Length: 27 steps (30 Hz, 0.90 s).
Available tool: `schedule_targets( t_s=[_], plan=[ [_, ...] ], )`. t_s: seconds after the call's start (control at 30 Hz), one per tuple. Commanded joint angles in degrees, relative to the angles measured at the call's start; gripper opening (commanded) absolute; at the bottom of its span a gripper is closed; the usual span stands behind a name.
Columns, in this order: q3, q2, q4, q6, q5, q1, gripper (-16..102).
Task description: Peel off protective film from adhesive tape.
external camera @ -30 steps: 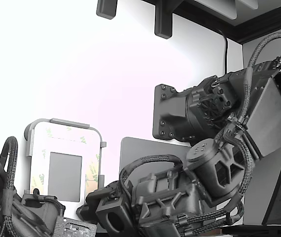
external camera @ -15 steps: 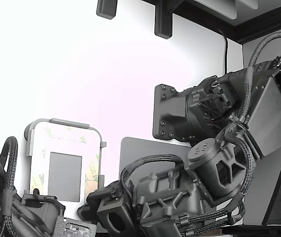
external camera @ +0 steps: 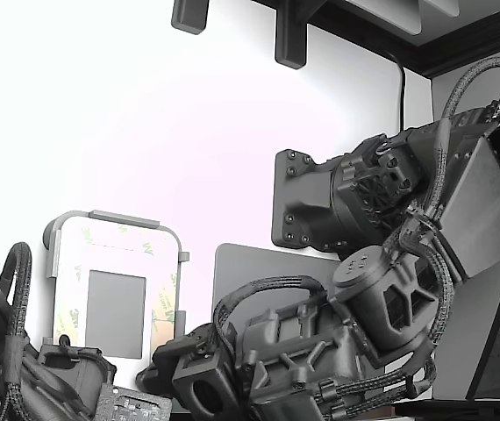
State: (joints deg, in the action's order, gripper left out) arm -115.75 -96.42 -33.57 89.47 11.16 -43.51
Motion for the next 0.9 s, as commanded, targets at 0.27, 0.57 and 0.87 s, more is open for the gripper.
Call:
schedule_targets(
  t_s=[0.27, 0.57, 0.87],
  plan=[
    [-0.5, -0.9, 3.0, 0.3, -0.9, 0.8, -10],
    [-1.8, -1.9, 3.7, 0.6, -1.4, 0.7, -10],
    [-2.0, -2.6, 2.9, 0.6, -2.0, 0.7, -10]
  ],
)
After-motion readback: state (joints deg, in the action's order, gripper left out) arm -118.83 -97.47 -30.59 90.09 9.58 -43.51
